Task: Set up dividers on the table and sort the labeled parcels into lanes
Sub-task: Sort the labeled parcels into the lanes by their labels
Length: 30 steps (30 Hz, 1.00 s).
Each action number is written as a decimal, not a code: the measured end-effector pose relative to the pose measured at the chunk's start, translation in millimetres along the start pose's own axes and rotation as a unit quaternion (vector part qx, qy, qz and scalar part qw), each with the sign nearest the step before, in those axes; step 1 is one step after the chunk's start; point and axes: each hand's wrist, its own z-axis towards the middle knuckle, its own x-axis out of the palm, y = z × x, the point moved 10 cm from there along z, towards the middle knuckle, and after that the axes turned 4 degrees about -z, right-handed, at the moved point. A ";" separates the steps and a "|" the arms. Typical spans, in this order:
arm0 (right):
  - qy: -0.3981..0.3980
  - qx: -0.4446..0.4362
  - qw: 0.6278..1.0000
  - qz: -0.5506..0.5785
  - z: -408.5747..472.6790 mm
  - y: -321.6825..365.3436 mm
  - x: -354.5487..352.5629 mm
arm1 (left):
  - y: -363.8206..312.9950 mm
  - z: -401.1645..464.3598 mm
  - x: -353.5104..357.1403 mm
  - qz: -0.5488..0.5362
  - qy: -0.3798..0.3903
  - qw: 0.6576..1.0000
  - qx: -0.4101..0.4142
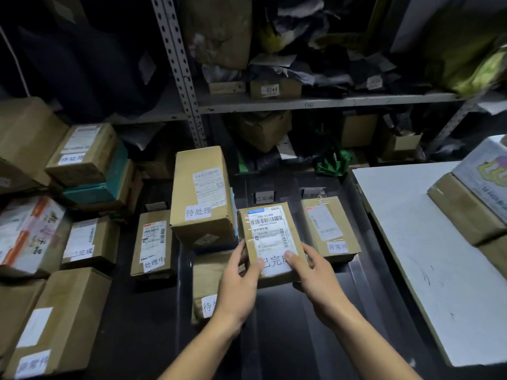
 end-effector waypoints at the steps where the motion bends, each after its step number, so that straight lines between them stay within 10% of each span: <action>1: -0.007 0.002 1.000 0.000 12.5 -2.7 -6.0 | 2.9 10.2 10.7 0.008 0.000 1.000 -0.006; 30: -0.088 0.079 0.985 -0.128 238.6 -91.2 -9.7 | 132.5 232.6 72.6 0.193 -0.047 0.962 -0.186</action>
